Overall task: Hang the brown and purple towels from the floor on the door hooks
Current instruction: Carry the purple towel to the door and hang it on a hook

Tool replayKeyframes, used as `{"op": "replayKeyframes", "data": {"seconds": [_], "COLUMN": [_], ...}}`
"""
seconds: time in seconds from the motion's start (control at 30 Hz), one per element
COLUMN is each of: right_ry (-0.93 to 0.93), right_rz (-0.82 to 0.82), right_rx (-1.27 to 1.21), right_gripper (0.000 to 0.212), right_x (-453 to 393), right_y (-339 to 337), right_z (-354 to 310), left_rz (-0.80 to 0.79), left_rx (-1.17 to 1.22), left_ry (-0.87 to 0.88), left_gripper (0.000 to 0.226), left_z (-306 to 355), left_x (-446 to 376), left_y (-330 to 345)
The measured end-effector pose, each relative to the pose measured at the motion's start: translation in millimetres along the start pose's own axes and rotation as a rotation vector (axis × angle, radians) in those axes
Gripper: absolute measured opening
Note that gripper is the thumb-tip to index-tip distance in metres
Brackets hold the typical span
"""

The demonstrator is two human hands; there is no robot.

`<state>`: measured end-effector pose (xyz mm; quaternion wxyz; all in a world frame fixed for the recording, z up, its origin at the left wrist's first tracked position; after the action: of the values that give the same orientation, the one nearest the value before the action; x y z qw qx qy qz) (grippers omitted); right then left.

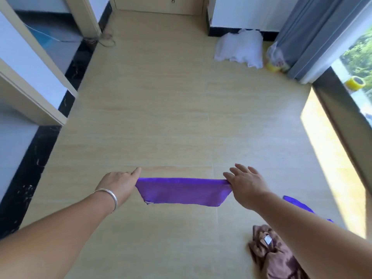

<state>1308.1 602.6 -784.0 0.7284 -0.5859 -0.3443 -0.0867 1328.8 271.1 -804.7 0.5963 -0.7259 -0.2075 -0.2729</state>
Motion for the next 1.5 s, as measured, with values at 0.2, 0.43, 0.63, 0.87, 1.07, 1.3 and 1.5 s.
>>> {"op": "replayKeyframes", "data": {"seconds": [0.2,0.43,0.63,0.87,1.07,1.3,1.5], "right_ry": [0.017,0.074,0.114,0.128,0.119,0.098,0.072], "right_rz": [0.071,0.218,0.33,0.474,0.555,0.602,0.678], "right_rx": [-0.025,-0.046,-0.043,-0.033,-0.046,-0.074,-0.026], "right_gripper": [0.04,0.036,0.034,0.032,0.03,0.034,0.034], "right_x": [58.7,132.9,186.7,264.4,334.6,416.4,481.3], "right_y": [-120.8,-272.0,-369.8,-473.9,-549.9,-627.4,-683.4], "right_z": [31.5,64.4,88.0,104.2,104.4,98.7,88.2], "left_rz": [0.167,0.313,0.403,0.427,0.536,0.662,0.746], "left_rx": [-0.073,-0.142,-0.204,-0.217,-0.129,-0.098,-0.101], "left_ry": [0.042,0.008,-0.035,-0.041,-0.042,-0.066,-0.12], "left_gripper": [0.051,0.029,0.026,0.012,0.016,0.021,0.023], "left_z": [-16.6,-42.9,-56.3,-69.7,-90.0,-115.5,-127.0], "left_x": [59.6,140.3,208.0,292.9,364.8,450.6,524.5], "left_y": [-140.5,-319.7,-428.3,-507.7,-565.4,-633.1,-685.5]}}
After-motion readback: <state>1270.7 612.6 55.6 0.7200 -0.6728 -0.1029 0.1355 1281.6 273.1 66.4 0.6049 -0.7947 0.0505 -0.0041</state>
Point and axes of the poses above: each hand's wrist, its own x-axis away from the middle knuckle, its own y-axis out of the palm, z = x × y, the point moved 9 cm from there along -x, towards the middle knuckle, and after that the axes turned 11 degrees about -z, right-handed, at the moved point
